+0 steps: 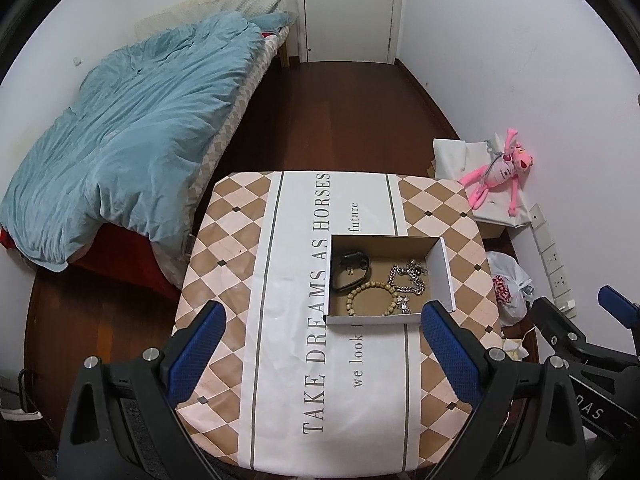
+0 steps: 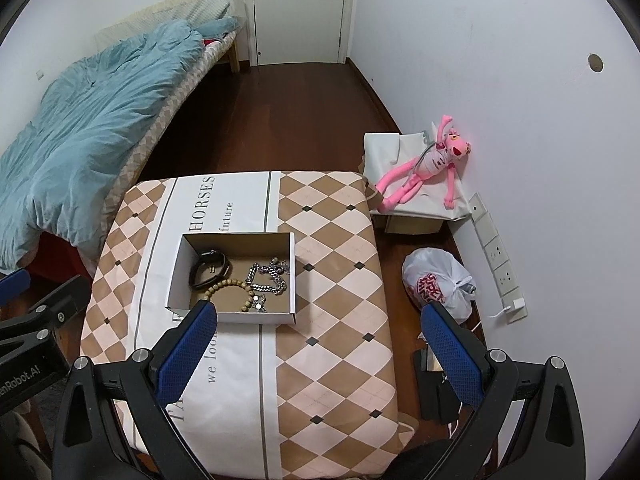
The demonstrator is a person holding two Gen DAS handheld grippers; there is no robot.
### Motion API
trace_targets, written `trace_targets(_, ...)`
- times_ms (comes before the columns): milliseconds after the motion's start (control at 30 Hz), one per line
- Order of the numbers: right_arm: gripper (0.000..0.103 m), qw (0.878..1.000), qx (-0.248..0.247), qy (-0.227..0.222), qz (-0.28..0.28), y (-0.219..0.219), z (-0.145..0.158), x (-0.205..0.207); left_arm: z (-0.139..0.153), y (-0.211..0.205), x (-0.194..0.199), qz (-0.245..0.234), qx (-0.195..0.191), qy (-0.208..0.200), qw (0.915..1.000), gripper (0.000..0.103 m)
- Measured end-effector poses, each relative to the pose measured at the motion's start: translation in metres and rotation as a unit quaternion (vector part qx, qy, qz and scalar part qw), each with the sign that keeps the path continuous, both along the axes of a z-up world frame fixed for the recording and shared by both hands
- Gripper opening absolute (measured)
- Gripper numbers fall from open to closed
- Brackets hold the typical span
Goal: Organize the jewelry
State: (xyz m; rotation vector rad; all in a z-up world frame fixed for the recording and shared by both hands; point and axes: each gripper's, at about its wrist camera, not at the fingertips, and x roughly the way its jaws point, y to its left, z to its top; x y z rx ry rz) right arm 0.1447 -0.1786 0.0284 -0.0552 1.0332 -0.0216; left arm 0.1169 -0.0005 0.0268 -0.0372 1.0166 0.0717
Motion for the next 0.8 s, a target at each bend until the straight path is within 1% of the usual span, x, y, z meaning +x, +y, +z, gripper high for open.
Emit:
trace_targets(467, 0.103, 1.0, -0.004, 0.005, 0.005, 0.002, -0.003, -0.001, -0.01, 0.003, -0.001, 0.001, 0.002, 0.011, 0.9999, 0.1)
trace_targets(800, 0.103, 1.0, -0.005, 0.009, 0.009, 0.004, -0.005, -0.003, -0.011, 0.004, -0.002, -0.002, -0.001, 0.015, 0.9999, 0.1)
